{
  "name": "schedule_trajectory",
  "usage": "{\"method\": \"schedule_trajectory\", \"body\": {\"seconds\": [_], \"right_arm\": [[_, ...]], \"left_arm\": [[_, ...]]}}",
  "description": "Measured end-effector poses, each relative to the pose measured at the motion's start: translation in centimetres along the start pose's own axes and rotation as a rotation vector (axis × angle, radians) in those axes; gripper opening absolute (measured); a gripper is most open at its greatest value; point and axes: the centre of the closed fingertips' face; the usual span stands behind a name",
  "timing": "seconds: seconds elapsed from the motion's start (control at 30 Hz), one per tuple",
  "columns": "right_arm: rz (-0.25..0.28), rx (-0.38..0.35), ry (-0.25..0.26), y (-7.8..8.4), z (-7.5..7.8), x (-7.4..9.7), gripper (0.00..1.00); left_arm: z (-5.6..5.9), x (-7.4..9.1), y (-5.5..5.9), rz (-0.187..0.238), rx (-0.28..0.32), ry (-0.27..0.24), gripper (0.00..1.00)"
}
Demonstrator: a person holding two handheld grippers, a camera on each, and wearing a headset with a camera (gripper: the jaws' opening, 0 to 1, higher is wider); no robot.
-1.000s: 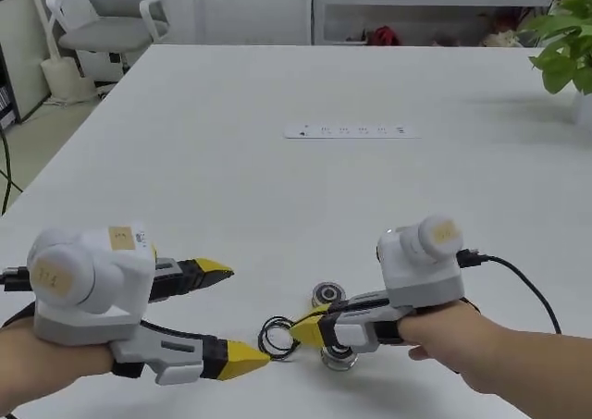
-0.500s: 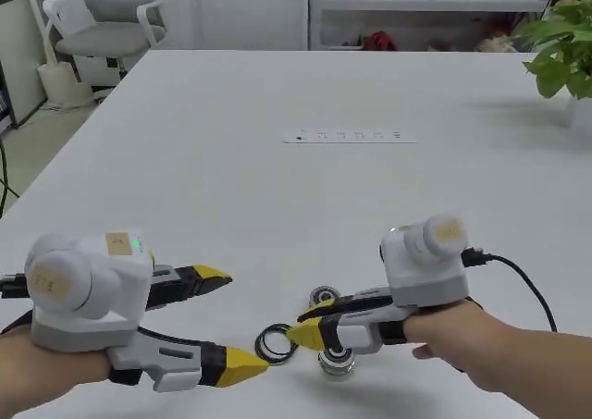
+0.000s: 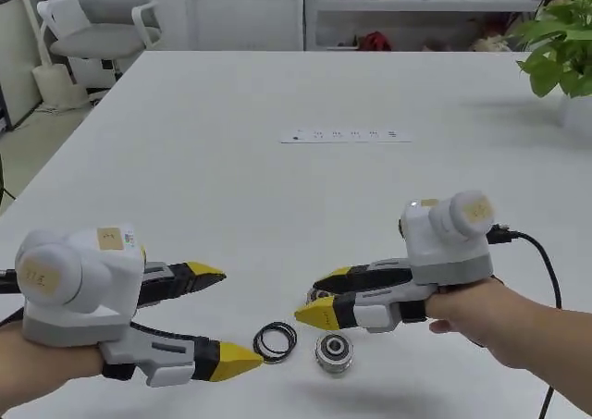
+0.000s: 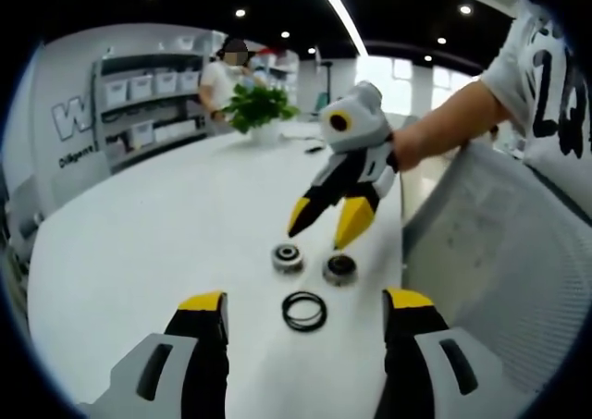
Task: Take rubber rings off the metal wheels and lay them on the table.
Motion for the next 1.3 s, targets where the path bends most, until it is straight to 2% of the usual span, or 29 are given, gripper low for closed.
{"method": "schedule_trajectory", "body": {"seconds": [0.23, 0.43, 0.57, 0.8, 1.3], "right_arm": [[-0.001, 0.066, 0.031, 0.0, 0.2, 1.9, 0.46], [-0.007, 0.108, 0.073, 0.8, 0.8, 3.8, 0.51], [-0.008, 0.119, 0.099, 1.3, 1.1, 4.8, 0.54], [-0.019, 0.141, 0.134, 2.4, 1.2, 6.3, 0.56], [-0.045, 0.149, 0.207, 5.0, 1.2, 8.5, 0.6]], "left_arm": [[-0.4, 0.2, -0.2, 0.007, 0.003, -0.01, 0.69], [-0.5, 0.3, -0.2, 0.006, -0.005, -0.011, 0.69], [-0.5, 0.3, -0.1, -0.002, -0.013, -0.012, 0.7], [-0.5, 0.5, -0.2, 0.012, -0.002, -0.018, 0.7], [-0.9, 1.8, 1.0, 0.012, 0.037, -0.057, 0.71]]}}
Point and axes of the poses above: the centre of the closed fingertips' face, and the gripper's own axes: x roughly backward along the fingers, z roughly to its right, y roughly out of its underside, and after that the axes turned 5 degrees about -z, right-handed
